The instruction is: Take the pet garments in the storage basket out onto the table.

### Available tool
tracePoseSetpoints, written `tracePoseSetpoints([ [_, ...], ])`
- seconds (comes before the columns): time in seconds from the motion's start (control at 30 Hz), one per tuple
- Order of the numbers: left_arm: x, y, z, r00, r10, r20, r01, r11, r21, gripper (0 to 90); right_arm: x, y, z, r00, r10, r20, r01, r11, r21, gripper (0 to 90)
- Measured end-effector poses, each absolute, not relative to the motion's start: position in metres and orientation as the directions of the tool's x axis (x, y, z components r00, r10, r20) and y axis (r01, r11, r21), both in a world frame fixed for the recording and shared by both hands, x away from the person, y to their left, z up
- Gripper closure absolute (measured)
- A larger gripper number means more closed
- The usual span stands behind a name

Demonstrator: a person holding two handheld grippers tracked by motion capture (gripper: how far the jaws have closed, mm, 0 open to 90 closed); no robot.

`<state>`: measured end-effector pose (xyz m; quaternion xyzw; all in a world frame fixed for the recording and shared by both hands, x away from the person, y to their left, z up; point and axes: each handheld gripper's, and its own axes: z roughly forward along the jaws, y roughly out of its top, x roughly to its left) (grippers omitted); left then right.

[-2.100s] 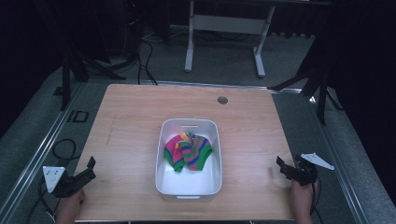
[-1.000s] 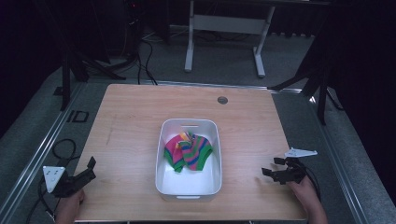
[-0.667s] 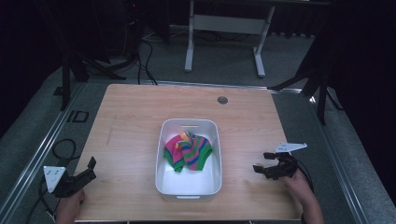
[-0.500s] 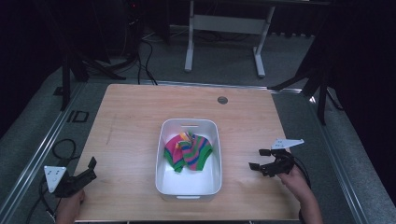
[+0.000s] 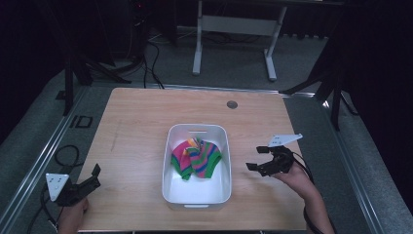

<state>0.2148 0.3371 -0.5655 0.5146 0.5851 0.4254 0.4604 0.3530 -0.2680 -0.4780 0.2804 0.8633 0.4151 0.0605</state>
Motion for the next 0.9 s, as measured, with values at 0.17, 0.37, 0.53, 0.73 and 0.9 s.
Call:
tracePoseSetpoints([
  [0.17,0.215,0.337,-0.565,-0.045,0.994,-0.102,0.210,0.109,0.972,0.9,0.358,-0.251,-0.465,-0.847,0.515,0.130,0.420,0.499,0.759,13.1],
  [0.37,0.215,0.338,-0.565,-0.043,0.994,-0.104,0.209,0.111,0.972,0.9,0.364,-0.228,-0.453,-0.867,0.484,0.117,0.392,0.520,0.759,13.2],
  [0.53,0.215,0.337,-0.565,-0.039,0.994,-0.100,0.211,0.106,0.972,0.9,0.367,-0.208,-0.450,-0.892,0.435,0.122,0.368,0.544,0.754,13.7],
  [0.73,0.215,0.338,-0.565,-0.038,0.994,-0.105,0.209,0.110,0.972,0.9,0.369,-0.180,-0.453,-0.912,0.400,0.093,0.337,0.600,0.726,14.2],
  [0.9,0.214,0.338,-0.565,-0.036,0.994,-0.105,0.209,0.110,0.972,0.9,0.374,-0.157,-0.456,-0.923,0.372,0.097,0.328,0.632,0.702,14.5],
])
